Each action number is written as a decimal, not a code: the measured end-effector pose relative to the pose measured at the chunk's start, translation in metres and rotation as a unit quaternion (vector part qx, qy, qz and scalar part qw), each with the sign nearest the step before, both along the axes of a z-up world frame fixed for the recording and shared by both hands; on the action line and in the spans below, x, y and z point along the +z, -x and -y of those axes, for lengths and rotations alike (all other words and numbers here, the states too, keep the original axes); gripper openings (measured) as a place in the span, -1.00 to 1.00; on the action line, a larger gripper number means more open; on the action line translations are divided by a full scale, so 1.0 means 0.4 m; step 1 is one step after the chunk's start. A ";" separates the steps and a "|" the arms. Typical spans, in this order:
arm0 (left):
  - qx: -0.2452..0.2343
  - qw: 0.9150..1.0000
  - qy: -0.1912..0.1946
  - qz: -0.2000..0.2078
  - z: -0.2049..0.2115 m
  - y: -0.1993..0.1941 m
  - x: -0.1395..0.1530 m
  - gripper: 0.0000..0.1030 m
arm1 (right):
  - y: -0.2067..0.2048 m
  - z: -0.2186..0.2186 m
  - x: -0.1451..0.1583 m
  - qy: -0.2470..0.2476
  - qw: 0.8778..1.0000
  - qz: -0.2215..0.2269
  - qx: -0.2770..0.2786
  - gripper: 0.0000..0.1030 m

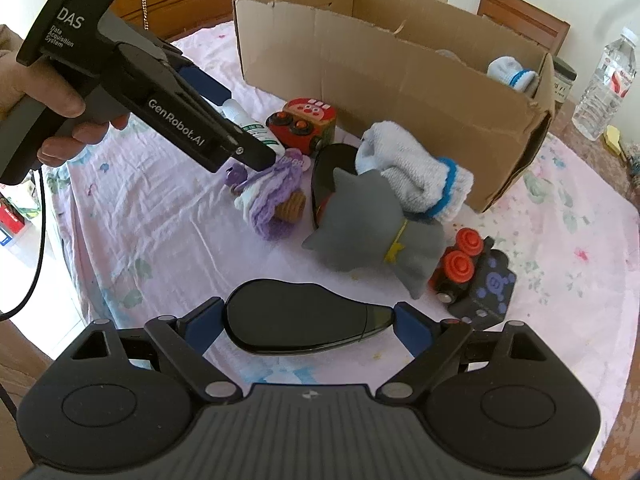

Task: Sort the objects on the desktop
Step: 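Grasp the white glue bottle with the left tool while the right tool grasps the black oval piece, then carry the white bottle and black oval piece up over the cardboard box, then open both tools to drop the bottle and black piece into the box, then move both tools back toward the purple crochet item and grey plush cat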

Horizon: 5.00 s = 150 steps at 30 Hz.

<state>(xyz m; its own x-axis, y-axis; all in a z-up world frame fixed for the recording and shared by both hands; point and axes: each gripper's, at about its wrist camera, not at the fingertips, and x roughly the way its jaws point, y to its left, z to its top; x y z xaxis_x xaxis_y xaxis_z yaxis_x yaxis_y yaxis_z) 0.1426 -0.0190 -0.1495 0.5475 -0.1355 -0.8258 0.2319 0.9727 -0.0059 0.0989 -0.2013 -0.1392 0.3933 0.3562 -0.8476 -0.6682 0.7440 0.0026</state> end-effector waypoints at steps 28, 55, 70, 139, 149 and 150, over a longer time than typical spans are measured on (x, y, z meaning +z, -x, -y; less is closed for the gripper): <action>-0.039 0.996 -0.007 0.077 0.031 0.024 0.223 0.85 | -0.069 0.011 0.196 -0.012 0.995 0.095 0.028 0.81; -0.030 0.992 -0.059 0.112 -0.018 -0.167 0.285 0.85 | -0.293 -0.011 0.300 -0.035 0.989 0.140 0.021 0.81; -0.020 0.994 -0.059 0.092 -0.035 -0.313 0.264 0.85 | -0.434 -0.032 0.267 -0.032 0.993 0.110 -0.012 0.81; -0.065 0.993 -0.050 0.080 0.014 -0.106 0.284 0.88 | -0.235 0.033 0.236 -0.050 0.991 0.076 -0.101 1.00; -0.079 0.995 -0.026 0.061 0.052 -0.008 0.230 0.88 | -0.142 0.058 0.187 -0.023 0.991 0.072 -0.109 1.00; -0.083 0.995 -0.027 0.057 0.058 -0.001 0.218 0.88 | -0.135 0.062 0.177 -0.019 0.991 0.069 -0.110 1.00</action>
